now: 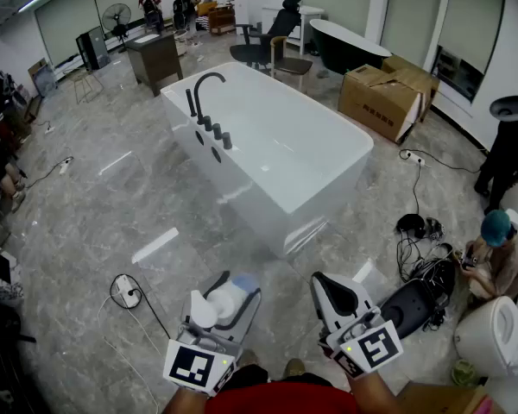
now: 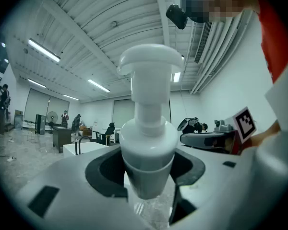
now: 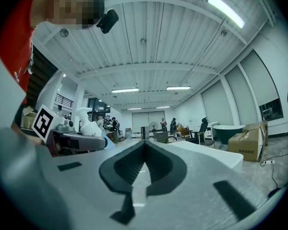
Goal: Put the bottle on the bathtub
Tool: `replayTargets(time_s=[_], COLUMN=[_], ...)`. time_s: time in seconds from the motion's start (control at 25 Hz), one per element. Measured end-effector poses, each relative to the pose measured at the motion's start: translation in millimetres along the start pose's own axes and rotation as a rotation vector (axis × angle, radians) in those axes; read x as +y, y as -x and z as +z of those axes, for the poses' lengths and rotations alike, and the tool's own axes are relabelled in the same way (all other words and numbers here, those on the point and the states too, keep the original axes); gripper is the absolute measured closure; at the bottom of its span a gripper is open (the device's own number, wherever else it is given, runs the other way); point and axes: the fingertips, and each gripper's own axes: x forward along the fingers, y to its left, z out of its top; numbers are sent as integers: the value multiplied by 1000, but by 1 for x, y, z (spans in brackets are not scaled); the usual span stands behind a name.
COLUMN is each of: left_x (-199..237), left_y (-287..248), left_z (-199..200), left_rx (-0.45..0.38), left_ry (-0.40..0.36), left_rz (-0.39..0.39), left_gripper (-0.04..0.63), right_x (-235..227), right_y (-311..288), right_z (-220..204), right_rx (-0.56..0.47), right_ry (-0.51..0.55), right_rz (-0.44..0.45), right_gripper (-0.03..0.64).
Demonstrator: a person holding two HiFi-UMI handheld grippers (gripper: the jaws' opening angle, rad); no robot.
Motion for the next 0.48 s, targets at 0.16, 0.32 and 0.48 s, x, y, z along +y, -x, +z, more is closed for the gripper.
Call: replayTargets(time_s=[0.16,0.32,0.48], left_x=[12,33,49], left_y=[0,1,-2], left_z=[0,-4,-5], left_rx=[-6,3,-6], left_ry=[5,17,20], left_rz=[-13,-41,-72], left_gripper=[365,365,365], right_x=[4,9,12], right_y=[-13,-33,-48], right_z=[0,1,2], right_rx=[-3,-6,-8], right_ry=[-6,-17,2], right_rz=[-9,-40,-73], right_gripper=[612,612,612])
